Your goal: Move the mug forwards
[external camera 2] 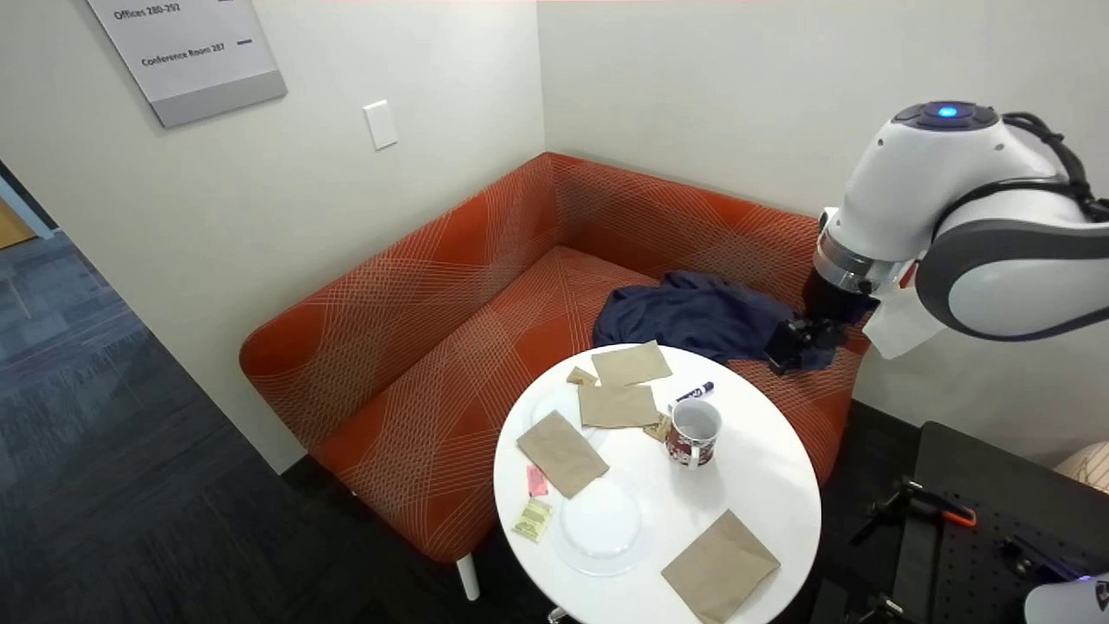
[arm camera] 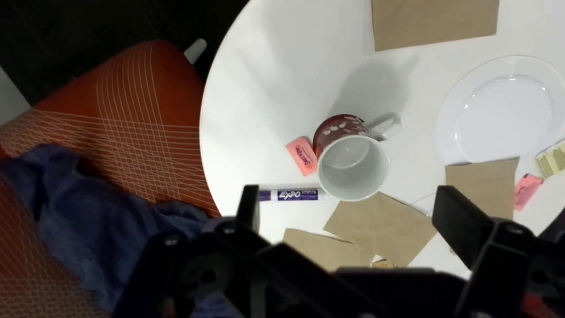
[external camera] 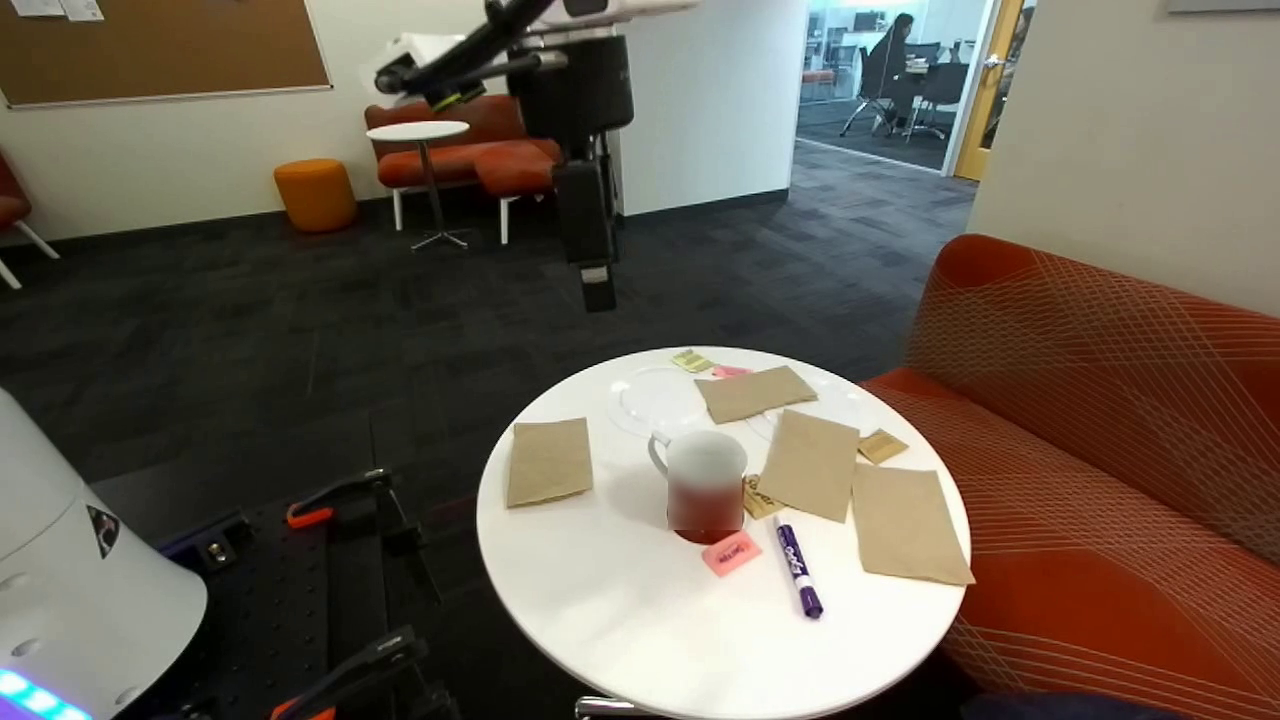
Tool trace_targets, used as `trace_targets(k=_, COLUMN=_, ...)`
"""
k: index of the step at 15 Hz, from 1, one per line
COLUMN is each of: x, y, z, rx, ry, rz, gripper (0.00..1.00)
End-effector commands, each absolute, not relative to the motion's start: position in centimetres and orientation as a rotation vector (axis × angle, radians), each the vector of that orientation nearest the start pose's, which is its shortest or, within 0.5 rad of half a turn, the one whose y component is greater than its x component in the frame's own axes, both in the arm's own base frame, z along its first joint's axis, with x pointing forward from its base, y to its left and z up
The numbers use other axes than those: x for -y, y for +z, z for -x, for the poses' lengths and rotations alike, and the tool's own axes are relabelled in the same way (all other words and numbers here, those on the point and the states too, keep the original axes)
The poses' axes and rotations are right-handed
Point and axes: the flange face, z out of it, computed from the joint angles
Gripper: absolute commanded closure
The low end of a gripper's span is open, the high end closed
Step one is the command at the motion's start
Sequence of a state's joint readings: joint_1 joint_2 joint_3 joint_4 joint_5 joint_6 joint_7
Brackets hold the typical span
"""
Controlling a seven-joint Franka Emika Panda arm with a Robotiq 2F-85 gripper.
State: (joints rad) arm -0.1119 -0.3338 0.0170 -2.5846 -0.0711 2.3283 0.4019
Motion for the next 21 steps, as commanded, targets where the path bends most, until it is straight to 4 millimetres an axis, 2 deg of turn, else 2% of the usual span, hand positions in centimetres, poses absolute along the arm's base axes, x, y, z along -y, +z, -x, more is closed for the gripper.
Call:
trace_targets(k=1, x=4.6, y=34.9, z=-41.4, rx=-0.811, ry=-0.116, rz=3.099, gripper=0.00)
trace_targets(k=5, x=6.4, y=31.7, z=-41.5, rx=-0.851, ry=-0.081, rz=3.058, gripper=0.00)
trace_targets(k=9, x=7.4, y=29.1, z=-42.5, rx=-0.872, ry=-0.096, rz=3.034, gripper=0.00)
trace_targets(k=16, x=7.7, y=24.4, z=-45.1, rx=-0.911, ry=-0.194, rz=3.004, gripper=0.00)
trace_targets(k=21, x=7.6, y=21.5, z=-47.9, rx=-0.976, ry=-0.212, rz=2.996, gripper=0.00)
